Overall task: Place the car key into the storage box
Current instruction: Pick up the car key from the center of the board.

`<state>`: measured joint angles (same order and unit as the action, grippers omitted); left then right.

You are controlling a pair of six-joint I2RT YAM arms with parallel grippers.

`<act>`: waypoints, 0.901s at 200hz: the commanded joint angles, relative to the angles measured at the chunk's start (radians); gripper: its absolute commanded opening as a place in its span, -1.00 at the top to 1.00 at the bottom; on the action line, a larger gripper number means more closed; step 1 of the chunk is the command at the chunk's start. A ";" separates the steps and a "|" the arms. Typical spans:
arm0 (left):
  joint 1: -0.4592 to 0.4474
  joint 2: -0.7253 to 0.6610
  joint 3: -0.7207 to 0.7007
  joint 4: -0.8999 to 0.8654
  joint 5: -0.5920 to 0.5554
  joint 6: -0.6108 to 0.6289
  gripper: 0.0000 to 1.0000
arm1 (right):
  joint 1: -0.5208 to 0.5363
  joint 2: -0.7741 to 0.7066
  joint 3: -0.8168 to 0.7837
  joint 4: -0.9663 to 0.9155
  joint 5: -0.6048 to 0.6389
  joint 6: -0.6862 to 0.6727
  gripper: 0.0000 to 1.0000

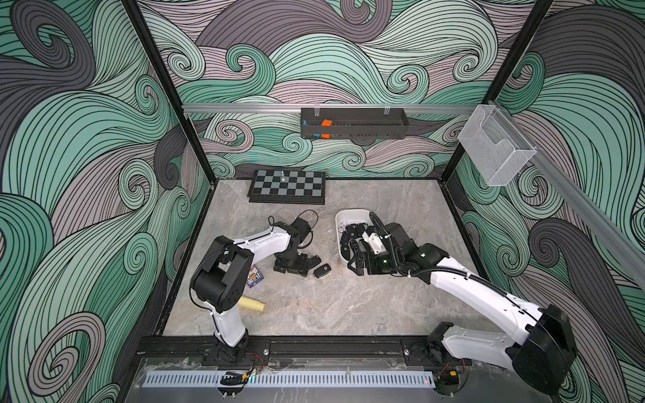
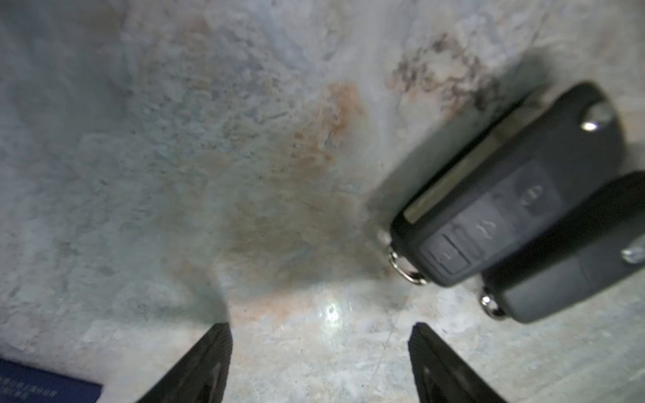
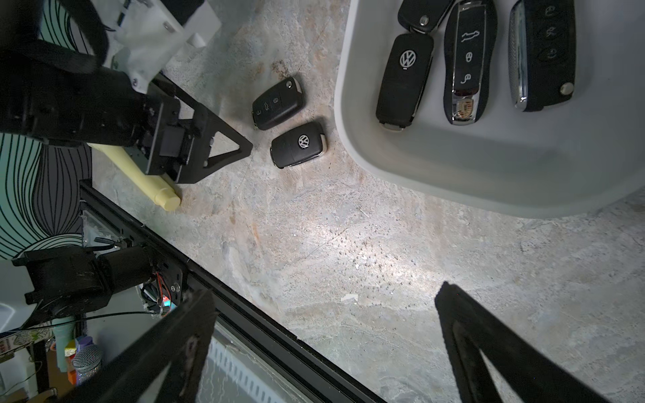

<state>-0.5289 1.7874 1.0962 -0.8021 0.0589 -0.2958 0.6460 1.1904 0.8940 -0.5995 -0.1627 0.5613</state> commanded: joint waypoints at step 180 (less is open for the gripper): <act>-0.071 0.149 0.145 0.078 0.075 0.023 -0.42 | -0.002 -0.087 -0.041 -0.003 0.067 0.064 -0.98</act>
<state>-0.5751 1.9141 1.2530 -0.8040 0.0349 -0.2874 0.6456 1.1259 0.8742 -0.5949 -0.1143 0.5842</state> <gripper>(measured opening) 0.691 0.991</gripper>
